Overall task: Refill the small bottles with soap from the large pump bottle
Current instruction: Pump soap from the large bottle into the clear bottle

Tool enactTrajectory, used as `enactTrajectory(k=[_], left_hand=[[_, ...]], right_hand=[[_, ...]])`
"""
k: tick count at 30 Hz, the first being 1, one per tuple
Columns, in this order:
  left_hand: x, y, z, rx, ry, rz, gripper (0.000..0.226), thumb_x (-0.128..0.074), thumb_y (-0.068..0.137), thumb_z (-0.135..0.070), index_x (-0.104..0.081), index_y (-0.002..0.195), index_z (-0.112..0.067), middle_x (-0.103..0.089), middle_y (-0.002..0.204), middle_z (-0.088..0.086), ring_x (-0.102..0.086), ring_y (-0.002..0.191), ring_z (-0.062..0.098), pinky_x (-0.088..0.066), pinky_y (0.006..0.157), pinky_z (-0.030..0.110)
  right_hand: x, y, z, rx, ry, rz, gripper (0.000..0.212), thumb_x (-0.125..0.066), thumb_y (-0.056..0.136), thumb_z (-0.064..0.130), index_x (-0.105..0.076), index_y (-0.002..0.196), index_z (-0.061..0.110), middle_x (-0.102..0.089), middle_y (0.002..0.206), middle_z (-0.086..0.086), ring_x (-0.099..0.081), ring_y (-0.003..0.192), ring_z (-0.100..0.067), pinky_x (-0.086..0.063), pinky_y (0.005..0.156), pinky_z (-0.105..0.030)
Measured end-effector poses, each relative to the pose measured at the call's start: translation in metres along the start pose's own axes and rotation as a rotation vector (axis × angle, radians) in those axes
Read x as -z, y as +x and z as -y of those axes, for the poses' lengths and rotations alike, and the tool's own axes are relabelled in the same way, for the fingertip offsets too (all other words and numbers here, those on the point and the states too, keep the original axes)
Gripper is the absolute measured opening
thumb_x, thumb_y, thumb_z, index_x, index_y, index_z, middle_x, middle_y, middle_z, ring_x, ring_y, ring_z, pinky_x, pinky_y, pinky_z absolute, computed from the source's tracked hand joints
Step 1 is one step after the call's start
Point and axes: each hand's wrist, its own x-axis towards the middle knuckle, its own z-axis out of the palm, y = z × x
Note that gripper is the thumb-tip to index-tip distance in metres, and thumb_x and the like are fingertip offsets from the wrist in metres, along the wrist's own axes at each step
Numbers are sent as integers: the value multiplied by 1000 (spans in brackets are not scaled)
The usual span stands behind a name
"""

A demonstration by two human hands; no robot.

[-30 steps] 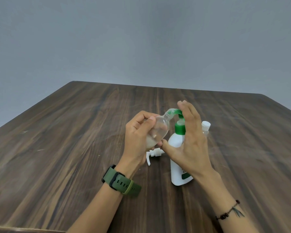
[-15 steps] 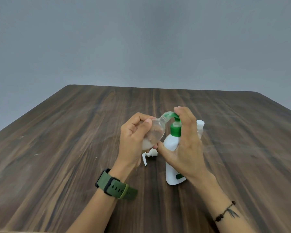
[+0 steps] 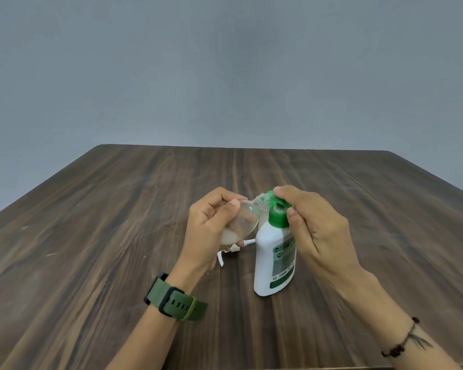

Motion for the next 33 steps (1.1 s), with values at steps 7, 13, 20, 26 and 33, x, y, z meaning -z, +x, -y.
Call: enactTrajectory(k=[7, 13, 20, 26, 33], left_hand=[[2, 5, -10, 14, 50, 82, 16, -54, 78, -15, -64, 78, -2, -65, 63, 0, -55, 42, 15, -44, 36, 21], [3, 5, -18, 53, 41, 146, 21, -53, 77, -13, -61, 80, 6, -65, 63, 1, -56, 42, 12, -42, 34, 19], [-1, 7, -14, 97, 12, 169, 17, -53, 77, -13, -62, 76, 0, -66, 65, 7, -55, 41, 18, -41, 35, 20], [1, 8, -14, 103, -13, 178, 17, -53, 77, -13, -61, 77, 2, -66, 64, 6, -57, 43, 18, -41, 34, 20], [-1, 9, -15, 101, -3, 195, 21, -52, 77, -13, -59, 79, 7, -66, 63, 2, -56, 42, 13, -41, 34, 19]], right_hand=[[15, 11, -6, 61, 7, 50, 26, -50, 85, 7, -68, 103, 4, -71, 101, -7, -65, 93, -15, -52, 81, -29], [24, 15, -5, 46, 66, 103, 28, -50, 84, 13, -69, 102, 4, -71, 99, -3, -65, 88, -15, -53, 78, -28], [30, 14, -6, 17, 79, 108, 26, -53, 84, 13, -69, 102, 3, -65, 103, 4, -62, 98, -10, -51, 86, -23], [31, 17, -6, 47, 53, 141, 23, -57, 83, 9, -69, 101, 2, -65, 103, 5, -61, 100, -9, -50, 89, -19], [32, 17, -6, 84, 47, 146, 22, -54, 84, 7, -69, 98, -1, -64, 101, 4, -61, 98, -9, -49, 88, -16]])
